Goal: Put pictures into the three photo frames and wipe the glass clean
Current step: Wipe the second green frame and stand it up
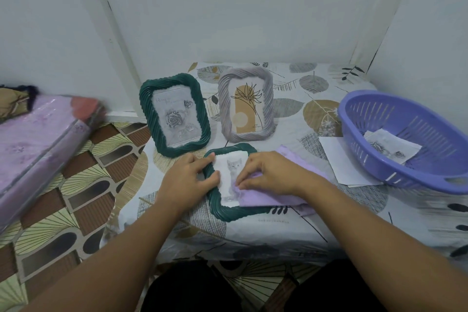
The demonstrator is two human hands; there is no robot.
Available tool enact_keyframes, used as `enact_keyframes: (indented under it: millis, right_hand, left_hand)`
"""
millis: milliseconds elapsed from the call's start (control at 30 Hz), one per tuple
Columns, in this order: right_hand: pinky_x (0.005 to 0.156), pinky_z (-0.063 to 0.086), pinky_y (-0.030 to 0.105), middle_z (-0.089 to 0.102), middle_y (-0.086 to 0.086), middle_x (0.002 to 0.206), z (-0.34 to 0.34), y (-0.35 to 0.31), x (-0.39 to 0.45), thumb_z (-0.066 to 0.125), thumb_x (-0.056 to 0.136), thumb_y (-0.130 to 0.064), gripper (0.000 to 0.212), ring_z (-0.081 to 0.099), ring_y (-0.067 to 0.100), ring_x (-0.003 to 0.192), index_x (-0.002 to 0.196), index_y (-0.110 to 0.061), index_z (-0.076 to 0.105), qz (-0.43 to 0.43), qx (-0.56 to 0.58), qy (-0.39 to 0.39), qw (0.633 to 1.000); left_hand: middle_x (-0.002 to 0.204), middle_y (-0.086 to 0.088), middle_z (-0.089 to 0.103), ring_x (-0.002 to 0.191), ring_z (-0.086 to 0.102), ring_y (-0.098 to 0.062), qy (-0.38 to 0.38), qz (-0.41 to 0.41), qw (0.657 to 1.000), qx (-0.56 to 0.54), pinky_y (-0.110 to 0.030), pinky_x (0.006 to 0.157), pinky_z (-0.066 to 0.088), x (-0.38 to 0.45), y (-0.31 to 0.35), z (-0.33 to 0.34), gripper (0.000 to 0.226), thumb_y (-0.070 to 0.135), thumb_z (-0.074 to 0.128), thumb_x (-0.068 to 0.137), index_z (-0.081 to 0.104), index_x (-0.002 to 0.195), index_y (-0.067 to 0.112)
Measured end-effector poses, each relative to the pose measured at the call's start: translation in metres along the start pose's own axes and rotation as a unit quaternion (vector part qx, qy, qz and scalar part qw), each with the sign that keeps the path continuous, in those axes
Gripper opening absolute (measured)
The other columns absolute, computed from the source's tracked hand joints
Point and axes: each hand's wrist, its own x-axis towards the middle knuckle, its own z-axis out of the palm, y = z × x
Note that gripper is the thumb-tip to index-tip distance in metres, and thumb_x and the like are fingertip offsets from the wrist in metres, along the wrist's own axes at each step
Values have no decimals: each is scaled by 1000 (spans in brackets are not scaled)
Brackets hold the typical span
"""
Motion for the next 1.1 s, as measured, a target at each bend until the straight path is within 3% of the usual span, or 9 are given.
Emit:
enact_keyframes:
  millis: [100,267,433,600,667,733,800,967,1100]
  right_hand:
    - [90,49,34,64,-11,94,15,-5,9,77,88,-36,11,58,2,91,97,-34,82,-18,-18,55,998]
    - [91,49,24,68,-11,95,0,-3,-2,80,85,-33,11,62,2,93,96,-34,82,-14,16,-62,998]
    - [90,49,35,65,-8,95,16,-4,12,78,87,-37,11,59,4,91,98,-34,82,-16,-14,55,998]
    - [90,48,22,67,-10,96,3,-6,-3,80,86,-33,10,61,1,93,96,-34,82,-11,27,-56,998]
    - [90,47,21,67,-11,96,0,-1,-3,80,86,-35,11,61,0,93,96,-35,82,0,26,-28,999]
    - [92,49,30,65,-11,96,7,-2,4,79,86,-36,11,59,1,93,96,-34,82,3,16,38,999]
    - [91,49,33,65,-9,95,15,-6,11,79,86,-35,11,59,3,92,97,-33,82,-9,5,56,998]
    - [91,49,26,68,-10,96,2,-5,-1,81,85,-33,11,62,2,94,95,-36,82,-11,15,-70,997]
    - [92,49,32,65,-9,95,7,-3,7,79,86,-36,11,59,3,92,97,-34,82,0,6,32,999]
  left_hand:
    - [94,12,50,93,48,-6,1,0,1000,0,-30,80,45,0,0,0,69,70,49,76,61,137,39]
    - [96,12,51,95,48,-7,1,-2,1000,4,-31,81,45,1,-1,1,60,64,59,83,60,137,40]
    - [94,12,50,93,48,-7,0,-3,1000,5,-30,78,44,0,0,0,69,70,49,76,60,137,40]
    - [95,12,50,94,48,-7,-4,-7,1000,8,-31,81,45,0,1,-1,69,71,47,76,60,137,41]
    - [96,11,51,95,48,-7,-2,-5,1000,10,-31,81,45,0,1,0,64,66,54,80,60,138,40]
    - [97,10,52,95,48,-8,-4,-5,1000,10,-31,82,45,0,0,0,59,62,60,84,59,138,39]
    - [96,11,52,94,48,-8,-4,-5,1000,8,-32,81,46,0,0,0,63,67,56,81,59,138,40]
    - [94,12,51,92,47,-6,-1,-5,1000,0,-30,80,45,0,0,-1,66,70,51,78,60,137,41]
    - [95,12,51,93,47,-6,-1,-5,1000,5,-29,79,43,0,1,0,55,58,65,86,60,138,40]
